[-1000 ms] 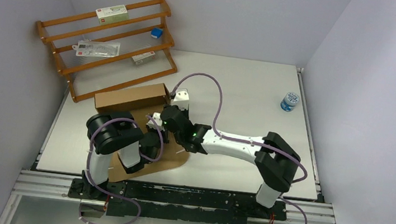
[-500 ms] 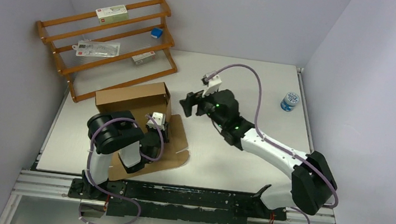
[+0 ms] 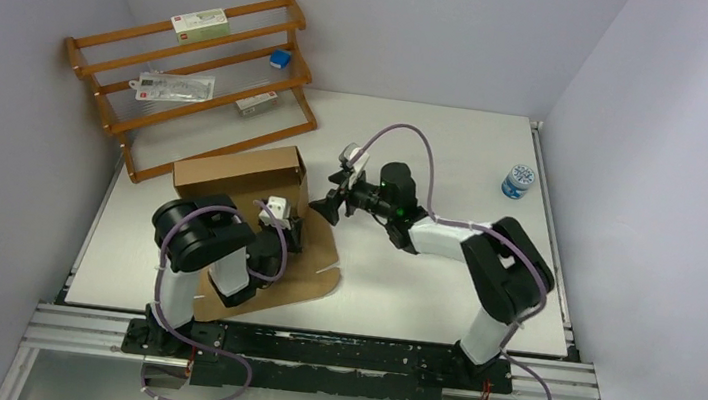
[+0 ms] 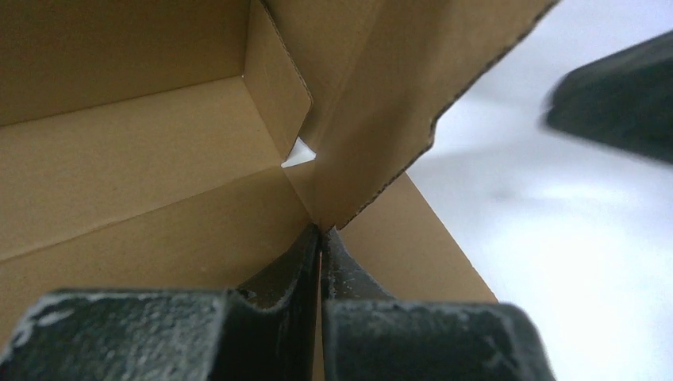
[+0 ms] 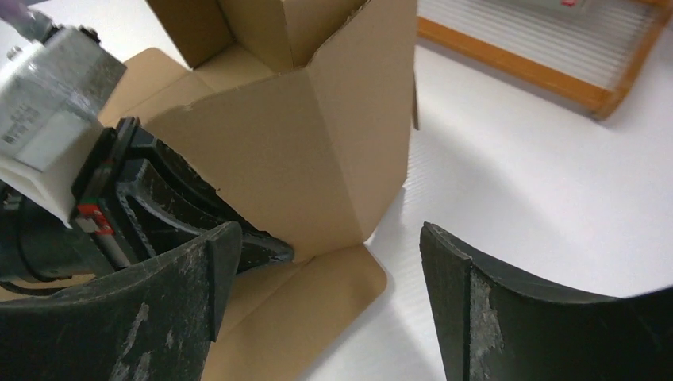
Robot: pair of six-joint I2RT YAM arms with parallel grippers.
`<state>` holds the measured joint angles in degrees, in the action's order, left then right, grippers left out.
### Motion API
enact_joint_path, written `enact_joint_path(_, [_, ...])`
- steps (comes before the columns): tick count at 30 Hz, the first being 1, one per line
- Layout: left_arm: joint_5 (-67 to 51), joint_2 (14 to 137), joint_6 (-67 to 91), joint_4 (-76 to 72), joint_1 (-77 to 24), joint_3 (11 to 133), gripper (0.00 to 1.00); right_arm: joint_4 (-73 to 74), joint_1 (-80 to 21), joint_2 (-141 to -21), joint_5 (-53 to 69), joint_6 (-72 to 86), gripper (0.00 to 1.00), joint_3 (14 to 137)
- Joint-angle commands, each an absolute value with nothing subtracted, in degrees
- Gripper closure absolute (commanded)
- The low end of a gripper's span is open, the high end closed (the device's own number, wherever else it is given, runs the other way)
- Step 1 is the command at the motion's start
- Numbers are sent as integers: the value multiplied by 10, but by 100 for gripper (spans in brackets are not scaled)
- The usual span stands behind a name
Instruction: Fold the paper box
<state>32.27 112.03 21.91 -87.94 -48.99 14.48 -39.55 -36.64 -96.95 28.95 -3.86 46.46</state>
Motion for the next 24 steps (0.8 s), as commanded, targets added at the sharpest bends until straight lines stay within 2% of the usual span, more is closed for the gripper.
enact_joint_path(1, [269, 1132, 255, -1049, -475, 125, 93, -509, -362, -1035, 365, -51, 14, 497])
enact_joint_path(14, [228, 1121, 274, -1046, -441, 97, 91, -653, -363, -1177, 415, -22, 21, 554])
enact_joint_path(20, [211, 1103, 285, -1011, -432, 95, 80, -704, -365, -1215, 427, -1, 23, 573])
enact_joint_path(24, [211, 1090, 292, -983, -431, 87, 75, -681, -375, -1223, 418, -26, 23, 585])
